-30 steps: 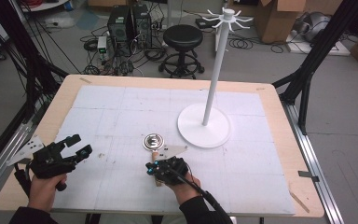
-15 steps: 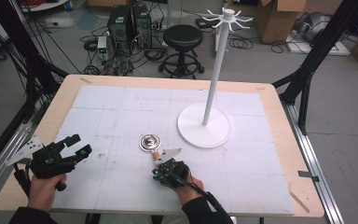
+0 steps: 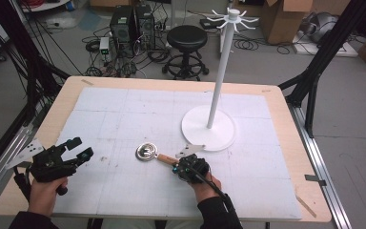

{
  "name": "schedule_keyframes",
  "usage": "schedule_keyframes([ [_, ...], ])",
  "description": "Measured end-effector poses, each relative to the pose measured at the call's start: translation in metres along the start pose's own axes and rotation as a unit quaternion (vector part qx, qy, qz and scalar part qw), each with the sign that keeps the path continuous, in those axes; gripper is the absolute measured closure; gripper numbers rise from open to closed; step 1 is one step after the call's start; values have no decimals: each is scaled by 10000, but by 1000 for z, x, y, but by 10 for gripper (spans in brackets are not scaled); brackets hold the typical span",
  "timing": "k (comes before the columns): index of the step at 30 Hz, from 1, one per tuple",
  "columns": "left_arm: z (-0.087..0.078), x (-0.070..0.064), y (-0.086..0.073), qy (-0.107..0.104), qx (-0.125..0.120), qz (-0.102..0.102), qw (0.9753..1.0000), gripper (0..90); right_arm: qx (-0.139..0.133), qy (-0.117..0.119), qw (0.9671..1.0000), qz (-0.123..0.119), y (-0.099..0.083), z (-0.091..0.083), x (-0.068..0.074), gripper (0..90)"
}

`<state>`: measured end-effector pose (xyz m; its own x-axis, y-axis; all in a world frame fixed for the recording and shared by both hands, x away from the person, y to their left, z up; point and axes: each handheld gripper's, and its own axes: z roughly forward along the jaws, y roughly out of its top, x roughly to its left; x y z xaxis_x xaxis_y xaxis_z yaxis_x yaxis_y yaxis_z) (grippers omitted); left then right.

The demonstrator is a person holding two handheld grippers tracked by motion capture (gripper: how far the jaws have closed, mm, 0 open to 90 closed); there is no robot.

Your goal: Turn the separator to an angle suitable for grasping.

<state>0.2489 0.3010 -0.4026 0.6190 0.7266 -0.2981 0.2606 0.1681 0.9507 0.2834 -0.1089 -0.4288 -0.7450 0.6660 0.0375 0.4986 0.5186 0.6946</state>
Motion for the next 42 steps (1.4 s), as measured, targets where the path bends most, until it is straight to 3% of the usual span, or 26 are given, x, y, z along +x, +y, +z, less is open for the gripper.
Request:
schedule_keyframes([
  [8, 1, 0, 0, -6, 37, 15, 10000, 233, -89, -390, 9990, 216, 4, 6, -11, 892],
  [13, 2, 1, 0, -11, 41, 6, 10000, 233, -445, -260, 9976, 470, 12, 6, -8, 892],
  [18, 1, 1, 0, -15, 16, -7, 10000, 234, -440, -322, 9979, 359, 31, 18, -3, 892],
  [24, 1, 2, 0, -14, 10, -33, 10000, 237, -191, -397, 9983, 382, 54, 41, 0, 892],
  [28, 0, 2, 0, -27, 9, -42, 10000, 238, 290, -512, 9981, 179, 64, 63, 4, 892],
  [35, 0, 3, 0, -23, 27, -45, 10000, 239, 448, -352, 9984, -11, 68, 72, 11, 892],
  [42, 0, 3, 0, -17, 9, -53, 10000, 241, 504, -275, 9983, -47, 68, 70, 18, 892],
])
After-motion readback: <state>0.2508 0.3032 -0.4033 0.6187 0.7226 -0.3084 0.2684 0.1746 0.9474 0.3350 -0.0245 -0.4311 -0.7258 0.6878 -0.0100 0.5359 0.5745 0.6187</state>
